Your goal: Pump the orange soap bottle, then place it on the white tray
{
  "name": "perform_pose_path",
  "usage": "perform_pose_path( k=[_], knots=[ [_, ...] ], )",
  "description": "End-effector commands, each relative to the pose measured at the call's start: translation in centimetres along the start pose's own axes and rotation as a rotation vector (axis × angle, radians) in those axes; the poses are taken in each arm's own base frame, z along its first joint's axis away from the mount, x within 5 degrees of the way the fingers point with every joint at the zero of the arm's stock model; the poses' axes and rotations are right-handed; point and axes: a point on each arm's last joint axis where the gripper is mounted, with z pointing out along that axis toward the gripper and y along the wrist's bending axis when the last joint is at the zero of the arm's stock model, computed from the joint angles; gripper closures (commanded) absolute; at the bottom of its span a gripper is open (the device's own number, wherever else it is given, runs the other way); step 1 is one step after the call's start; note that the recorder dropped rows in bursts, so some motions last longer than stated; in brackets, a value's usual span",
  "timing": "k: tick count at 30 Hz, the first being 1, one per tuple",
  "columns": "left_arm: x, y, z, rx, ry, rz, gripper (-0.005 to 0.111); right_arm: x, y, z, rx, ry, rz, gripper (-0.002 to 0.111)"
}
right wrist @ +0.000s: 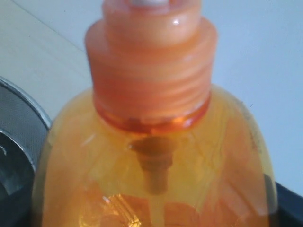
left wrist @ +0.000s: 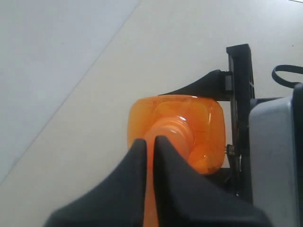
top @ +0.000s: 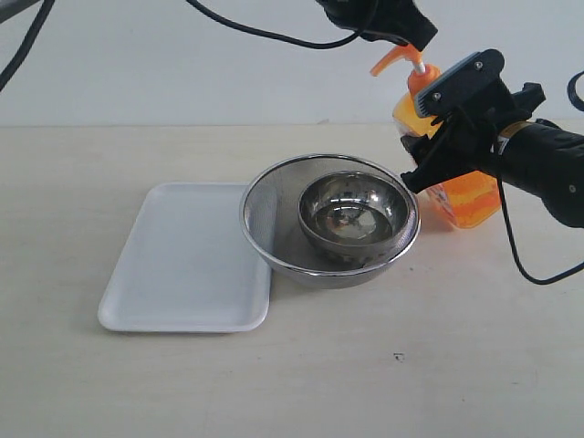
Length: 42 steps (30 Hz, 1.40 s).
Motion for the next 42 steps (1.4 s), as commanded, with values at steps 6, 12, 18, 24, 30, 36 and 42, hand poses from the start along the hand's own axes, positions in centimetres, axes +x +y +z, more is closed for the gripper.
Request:
perform_pose_path(
  k=[6,12,18,24,30,36,42],
  knots=[
    [4.2,-1.0,4.0,0.111,0.241,-0.009,0.102,-1.5,-0.4,-0.2,0.026,-0.088,0.036,0.108],
    [4.1,-1.1,4.0,0.123,0.233,-0.02,0.102,-1.5,-0.4,-0.2,0.024,-0.089,0.032,0.108],
    [4.7,-1.2,4.8,0.134,0.25,-0.027,0.102,-1.5,-0.4,-0.2,0.024,-0.091,0.031,0.108],
    [5.0,-1.2,5.2,0.143,0.263,-0.031,0.102,-1.5,-0.4,-0.2,0.024,-0.091,0.031,0.108],
    [4.6,-1.2,4.7,0.138,0.252,-0.028,0.102,-1.5,-0.4,-0.2,0.024,-0.091,0.031,0.108],
    [3.2,-1.0,2.5,0.114,0.21,-0.015,0.102,-1.5,-0.4,-0.2,0.024,-0.091,0.031,0.108],
    [1.5,-0.8,-0.2,0.064,0.154,0.016,0.102,-1.6,-0.4,-0.3,0.026,-0.097,0.035,0.108]
  ],
)
